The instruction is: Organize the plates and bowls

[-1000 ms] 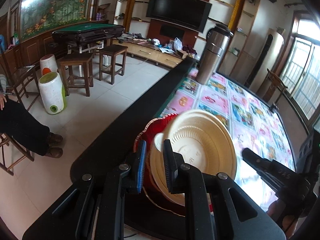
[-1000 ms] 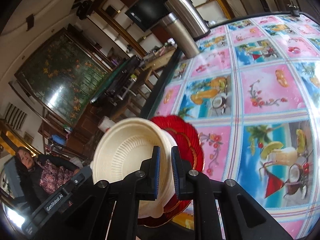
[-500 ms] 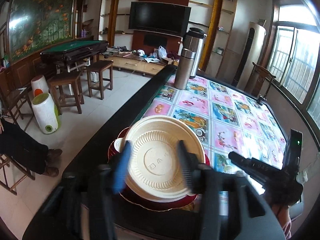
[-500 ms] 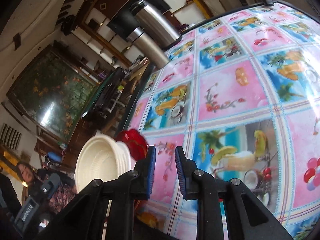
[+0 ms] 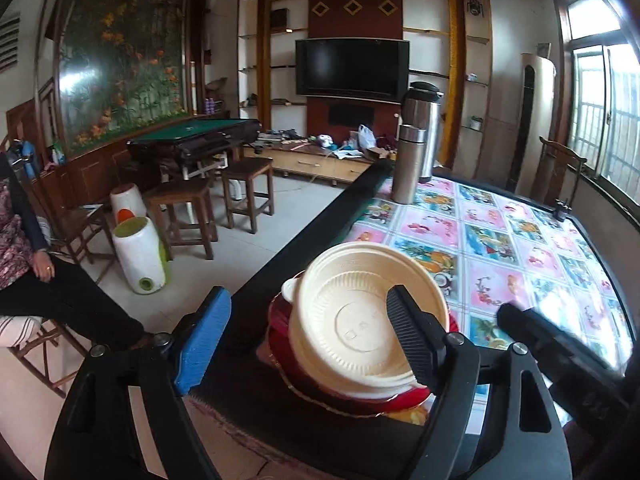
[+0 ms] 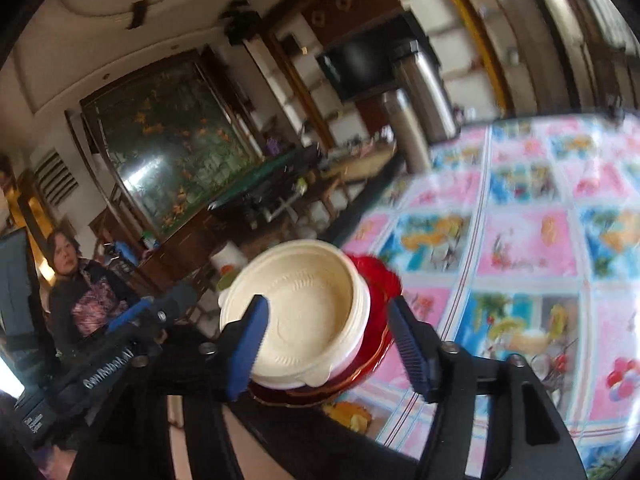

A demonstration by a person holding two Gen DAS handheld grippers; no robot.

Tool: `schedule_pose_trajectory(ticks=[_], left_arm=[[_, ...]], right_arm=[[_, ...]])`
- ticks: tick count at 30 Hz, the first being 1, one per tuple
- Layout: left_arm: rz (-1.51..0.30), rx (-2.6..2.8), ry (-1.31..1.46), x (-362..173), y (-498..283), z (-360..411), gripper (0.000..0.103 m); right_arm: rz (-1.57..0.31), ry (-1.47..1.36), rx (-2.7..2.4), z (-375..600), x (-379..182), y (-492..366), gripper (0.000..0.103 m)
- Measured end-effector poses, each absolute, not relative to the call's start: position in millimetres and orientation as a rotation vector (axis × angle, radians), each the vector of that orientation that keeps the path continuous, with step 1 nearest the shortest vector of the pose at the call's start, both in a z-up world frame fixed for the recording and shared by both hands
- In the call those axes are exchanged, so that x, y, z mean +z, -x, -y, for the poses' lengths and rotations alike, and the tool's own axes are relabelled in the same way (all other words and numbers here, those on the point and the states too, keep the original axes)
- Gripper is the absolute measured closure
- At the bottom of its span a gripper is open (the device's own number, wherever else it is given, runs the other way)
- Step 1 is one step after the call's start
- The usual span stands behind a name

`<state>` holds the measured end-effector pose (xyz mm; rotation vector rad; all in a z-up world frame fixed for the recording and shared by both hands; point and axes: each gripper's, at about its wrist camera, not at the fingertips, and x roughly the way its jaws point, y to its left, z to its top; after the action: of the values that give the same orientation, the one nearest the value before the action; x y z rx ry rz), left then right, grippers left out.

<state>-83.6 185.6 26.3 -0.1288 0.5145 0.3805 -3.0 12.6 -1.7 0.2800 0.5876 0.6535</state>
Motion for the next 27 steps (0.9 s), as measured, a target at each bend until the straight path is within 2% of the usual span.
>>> schedule_pose_trajectory(ticks=[2,4,12,27], left_arm=[[-0.519,0.383,0.149,24.7,91.6,-186.7,0.022],[-0.515,0.375,0.163,23.1,105.4,-185.8,0.021],[-0.508,0.408,0.108,8.3,153.4,-169.8,0.017],[-0.551,0.43,0.126,10.0,168.2,-160.6,0.017]], right_arm=[[-0.563,-0.294,0.64,-10.1,1.2,10.2,0.019],[-0.567,-0.302,0.637,-8.0,0.0,17.3,0.017],[-0.549,-0.192,0.641,-10.9,-4.3,51.3,0.017],[-0.434,-0.171,0.678,0.7,20.8,115.5,0.017]])
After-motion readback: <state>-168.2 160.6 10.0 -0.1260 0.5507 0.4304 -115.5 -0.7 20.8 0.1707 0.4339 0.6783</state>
